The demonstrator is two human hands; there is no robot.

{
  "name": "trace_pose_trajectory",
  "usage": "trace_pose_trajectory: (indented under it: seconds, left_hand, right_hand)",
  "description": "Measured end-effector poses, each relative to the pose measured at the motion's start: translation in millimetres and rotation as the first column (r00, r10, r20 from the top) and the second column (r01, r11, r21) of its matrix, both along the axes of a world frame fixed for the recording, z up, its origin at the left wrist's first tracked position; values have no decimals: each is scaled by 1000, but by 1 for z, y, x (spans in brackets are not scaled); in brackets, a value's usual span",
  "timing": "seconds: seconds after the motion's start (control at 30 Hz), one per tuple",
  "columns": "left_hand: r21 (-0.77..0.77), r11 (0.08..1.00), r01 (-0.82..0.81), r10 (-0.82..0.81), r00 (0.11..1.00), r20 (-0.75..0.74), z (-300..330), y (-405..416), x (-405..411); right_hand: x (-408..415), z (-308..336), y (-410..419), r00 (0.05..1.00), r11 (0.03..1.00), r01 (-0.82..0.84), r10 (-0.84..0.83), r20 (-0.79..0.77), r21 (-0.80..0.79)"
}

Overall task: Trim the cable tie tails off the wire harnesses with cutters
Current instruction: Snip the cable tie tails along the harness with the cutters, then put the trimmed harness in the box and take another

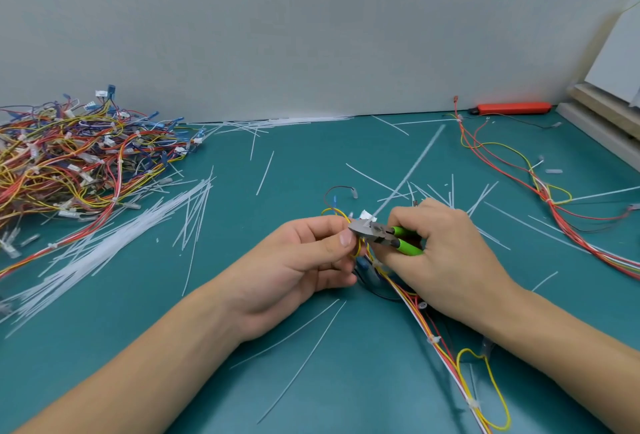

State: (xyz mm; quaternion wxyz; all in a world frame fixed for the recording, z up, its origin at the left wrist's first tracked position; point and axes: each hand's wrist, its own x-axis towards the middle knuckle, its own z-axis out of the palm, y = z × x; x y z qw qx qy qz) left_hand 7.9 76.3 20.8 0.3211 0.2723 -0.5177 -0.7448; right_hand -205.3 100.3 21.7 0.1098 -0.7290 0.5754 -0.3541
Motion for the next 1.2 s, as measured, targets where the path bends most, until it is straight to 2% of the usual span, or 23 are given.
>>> trace_pose_trajectory:
  seconds: [0.13, 0.33, 0.47, 0.63, 0.7, 0.77, 0.9, 0.97, 1.03, 1.1, 1.2]
  left_hand:
    - [-22, 1000, 10, -9, 1000, 18, 1, 0, 1]
    - [75, 996, -53, 53, 999, 5, 5, -3, 3]
    - [161, 973, -164, 175, 983, -55, 11, -10, 8]
    - [234, 904, -359, 395, 909, -130, 21, -23, 26]
    - [198, 880, -432, 457, 884, -104, 21, -27, 31]
    - [99, 841, -531, 538, 841, -58, 19, -32, 33]
    - [5, 760, -650, 644, 752, -143, 20, -43, 44]
    - [-178, 704, -687, 696, 718, -20, 19, -48, 52]
    - [-483, 661, -574, 736, 621, 270, 16, -47, 57]
    - [-681, 674, -285, 721, 457, 521, 13, -41, 57]
    - [-696, 710, 105, 679, 159, 716, 15, -25, 44]
  right_hand:
    - [2, -1, 1, 999, 999, -34, 34, 35, 5]
    - [-9, 2, -2, 940, 996, -70, 48, 339, 54]
    - [-20, 11, -11, 815, 996, 32, -72, 574, 79]
    - [-33, 21, -23, 590, 964, 125, -262, 763, 235]
    - [-40, 26, -25, 481, 950, 110, -307, 821, 291]
    - [-46, 29, -26, 402, 938, 83, -341, 850, 337]
    - [-50, 29, -28, 422, 930, 68, -355, 834, 361]
    - [-49, 28, -27, 448, 933, 74, -346, 824, 352]
    - [-47, 28, -26, 482, 939, 79, -330, 811, 336]
    - [-45, 26, -25, 516, 947, 79, -306, 800, 312]
    - [-42, 26, -24, 565, 957, 68, -269, 780, 281]
